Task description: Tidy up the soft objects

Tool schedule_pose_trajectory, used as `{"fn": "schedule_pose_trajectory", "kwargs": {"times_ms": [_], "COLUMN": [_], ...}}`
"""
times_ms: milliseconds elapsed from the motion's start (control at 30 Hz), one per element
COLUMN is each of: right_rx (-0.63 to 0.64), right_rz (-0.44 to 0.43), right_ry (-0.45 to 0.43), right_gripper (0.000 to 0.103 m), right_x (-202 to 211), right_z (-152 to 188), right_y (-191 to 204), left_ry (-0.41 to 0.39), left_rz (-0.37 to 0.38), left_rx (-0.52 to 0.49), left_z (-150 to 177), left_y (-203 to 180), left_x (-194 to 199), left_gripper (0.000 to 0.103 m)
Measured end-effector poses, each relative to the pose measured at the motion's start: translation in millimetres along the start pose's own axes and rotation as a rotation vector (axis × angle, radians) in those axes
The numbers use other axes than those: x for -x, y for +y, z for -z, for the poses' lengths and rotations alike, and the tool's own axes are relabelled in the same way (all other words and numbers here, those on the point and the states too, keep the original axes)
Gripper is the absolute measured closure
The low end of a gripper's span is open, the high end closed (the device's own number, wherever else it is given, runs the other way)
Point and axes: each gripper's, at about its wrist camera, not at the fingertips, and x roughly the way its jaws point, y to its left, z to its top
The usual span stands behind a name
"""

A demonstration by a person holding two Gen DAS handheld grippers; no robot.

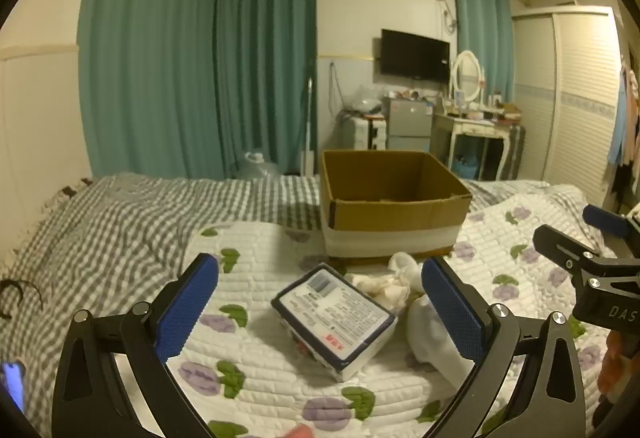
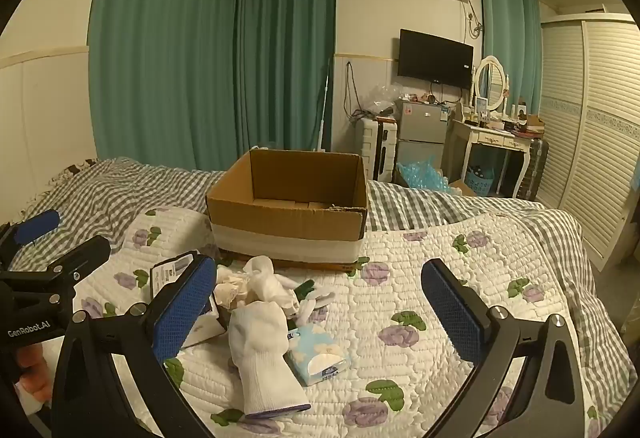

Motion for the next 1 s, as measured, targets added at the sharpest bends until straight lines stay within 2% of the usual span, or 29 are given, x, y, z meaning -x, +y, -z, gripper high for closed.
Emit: {"fn": "schedule_pose_trajectory", "kwargs": {"times_ms": [1000], "right_rx": [-0.004], "right_rz": [0.000], "right_ry": [0.016], "right_gripper": [0.000], "right_x": [-4.0], "right_z": [2.5], "right_y": [-0.6], "left_ry": [0.004], "left_rz": [-0.002], "left_rx": [-0.017], "left_z": [-0.4], "left_y": [-0.3], "left_x": [-1.4], "left_gripper": [0.000]}}
